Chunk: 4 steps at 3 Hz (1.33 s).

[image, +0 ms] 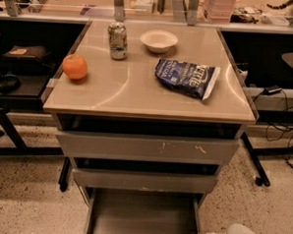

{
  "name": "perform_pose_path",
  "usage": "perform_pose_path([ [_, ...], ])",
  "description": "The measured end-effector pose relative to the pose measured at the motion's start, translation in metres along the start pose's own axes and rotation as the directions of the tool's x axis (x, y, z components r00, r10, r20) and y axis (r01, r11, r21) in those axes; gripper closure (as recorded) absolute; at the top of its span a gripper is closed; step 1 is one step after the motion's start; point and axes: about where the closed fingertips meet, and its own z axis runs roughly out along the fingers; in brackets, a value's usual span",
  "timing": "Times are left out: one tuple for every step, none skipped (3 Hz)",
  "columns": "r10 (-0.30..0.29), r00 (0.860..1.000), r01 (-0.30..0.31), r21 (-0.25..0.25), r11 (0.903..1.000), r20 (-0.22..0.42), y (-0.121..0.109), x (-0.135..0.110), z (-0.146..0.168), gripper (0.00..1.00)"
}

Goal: Open bottom drawer

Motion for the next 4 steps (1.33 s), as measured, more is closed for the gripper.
perform_pose_path([
  [0.000, 1.000, 0.000, 0.000, 1.0000, 0.000, 0.0000, 0.0000, 0.0000, 0.34],
  [0.000, 1.000, 0.000, 0.000, 1.0000, 0.000, 0.0000, 0.0000, 0.0000, 0.10],
  [0.000, 1.000, 0.000, 0.000, 1.0000, 0.000, 0.0001, 0.0000, 0.0001, 0.00],
  [0.000, 1.000, 0.000, 0.000, 1.0000, 0.000, 0.0001, 0.0000, 0.0001, 0.00],
])
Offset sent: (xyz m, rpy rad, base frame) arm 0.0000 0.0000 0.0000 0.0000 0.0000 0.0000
